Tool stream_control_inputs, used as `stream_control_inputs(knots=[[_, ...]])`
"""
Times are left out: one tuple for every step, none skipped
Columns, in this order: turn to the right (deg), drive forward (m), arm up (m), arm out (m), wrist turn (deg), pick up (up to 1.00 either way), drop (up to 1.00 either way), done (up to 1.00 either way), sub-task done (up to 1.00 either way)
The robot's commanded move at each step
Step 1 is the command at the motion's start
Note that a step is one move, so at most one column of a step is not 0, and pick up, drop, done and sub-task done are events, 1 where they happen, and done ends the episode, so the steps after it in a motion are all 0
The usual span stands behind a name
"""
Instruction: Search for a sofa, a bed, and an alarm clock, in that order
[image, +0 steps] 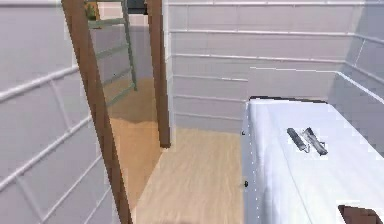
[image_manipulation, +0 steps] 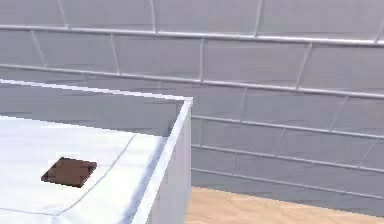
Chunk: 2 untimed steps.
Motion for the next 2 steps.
stream_control_inputs(knots=[[0.0,1.00,0.00,0.00,0.0,0.00,0.00,0.00,0.00],[15.0,0.00,0.00,0.00,0.0,0.00,0.00,0.00,0.00]])
